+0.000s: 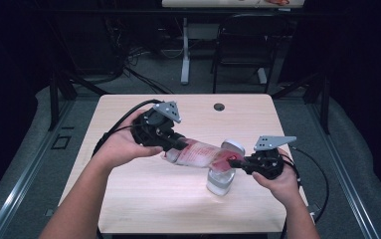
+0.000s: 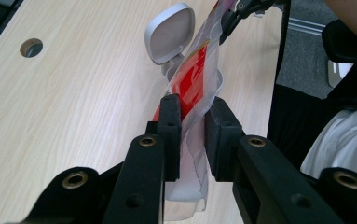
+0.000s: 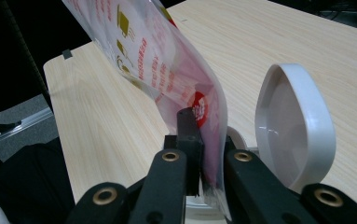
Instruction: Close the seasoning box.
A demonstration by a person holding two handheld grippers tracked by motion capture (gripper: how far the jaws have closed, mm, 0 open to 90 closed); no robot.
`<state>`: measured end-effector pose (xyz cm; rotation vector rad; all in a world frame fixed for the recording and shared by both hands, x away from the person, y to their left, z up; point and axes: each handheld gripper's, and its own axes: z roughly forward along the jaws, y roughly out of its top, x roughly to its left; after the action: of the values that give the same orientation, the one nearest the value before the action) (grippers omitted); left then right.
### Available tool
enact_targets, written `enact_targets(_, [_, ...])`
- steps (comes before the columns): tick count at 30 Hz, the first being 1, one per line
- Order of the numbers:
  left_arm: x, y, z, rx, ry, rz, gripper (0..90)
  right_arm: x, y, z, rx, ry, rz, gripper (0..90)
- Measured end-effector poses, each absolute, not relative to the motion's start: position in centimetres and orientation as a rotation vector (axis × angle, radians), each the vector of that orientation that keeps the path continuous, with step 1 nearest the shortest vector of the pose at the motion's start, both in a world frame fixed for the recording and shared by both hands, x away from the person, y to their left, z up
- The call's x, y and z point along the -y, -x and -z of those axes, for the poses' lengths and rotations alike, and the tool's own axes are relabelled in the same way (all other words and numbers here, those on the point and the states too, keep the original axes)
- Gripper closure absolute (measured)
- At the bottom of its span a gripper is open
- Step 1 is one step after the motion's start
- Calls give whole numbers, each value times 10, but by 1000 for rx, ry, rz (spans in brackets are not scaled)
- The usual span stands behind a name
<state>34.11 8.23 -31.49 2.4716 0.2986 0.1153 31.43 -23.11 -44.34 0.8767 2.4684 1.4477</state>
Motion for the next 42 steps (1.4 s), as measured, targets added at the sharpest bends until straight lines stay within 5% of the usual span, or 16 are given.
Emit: enact_targets(42, [-78, -347, 314, -300, -2439, -123, 771, 234, -316, 446, -2461, -899, -1442, 894])
